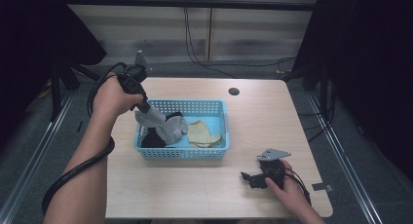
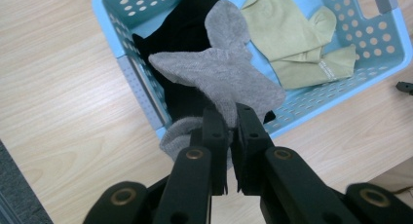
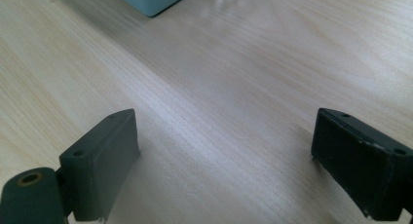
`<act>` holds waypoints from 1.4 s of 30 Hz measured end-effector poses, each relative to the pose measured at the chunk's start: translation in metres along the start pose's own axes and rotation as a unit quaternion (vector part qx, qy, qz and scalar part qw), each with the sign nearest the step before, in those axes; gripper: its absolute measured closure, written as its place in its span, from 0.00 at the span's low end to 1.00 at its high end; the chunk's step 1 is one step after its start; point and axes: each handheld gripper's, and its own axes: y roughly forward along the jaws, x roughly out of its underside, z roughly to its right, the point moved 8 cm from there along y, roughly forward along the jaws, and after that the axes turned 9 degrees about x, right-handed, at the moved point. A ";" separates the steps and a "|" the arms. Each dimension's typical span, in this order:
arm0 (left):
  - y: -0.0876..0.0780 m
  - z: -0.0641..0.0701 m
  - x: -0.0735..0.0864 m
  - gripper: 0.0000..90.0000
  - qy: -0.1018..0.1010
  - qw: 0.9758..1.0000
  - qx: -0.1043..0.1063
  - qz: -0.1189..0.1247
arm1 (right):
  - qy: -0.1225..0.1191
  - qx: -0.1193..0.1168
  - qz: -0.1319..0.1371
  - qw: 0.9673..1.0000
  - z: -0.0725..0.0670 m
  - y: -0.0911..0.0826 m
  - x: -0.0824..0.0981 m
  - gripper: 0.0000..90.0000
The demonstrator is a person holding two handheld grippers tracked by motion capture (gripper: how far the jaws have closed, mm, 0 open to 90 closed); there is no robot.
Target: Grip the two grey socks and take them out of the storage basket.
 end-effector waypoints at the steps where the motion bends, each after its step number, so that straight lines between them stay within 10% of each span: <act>1: 0.000 0.000 0.000 0.94 0.000 1.000 0.000 0.000 | 0.000 0.000 0.000 1.000 0.000 0.000 0.000 0.10; 42: -0.002 -0.086 0.066 0.94 -0.095 0.994 -0.020 0.044 | 0.000 0.000 0.000 1.000 0.000 0.000 0.000 0.10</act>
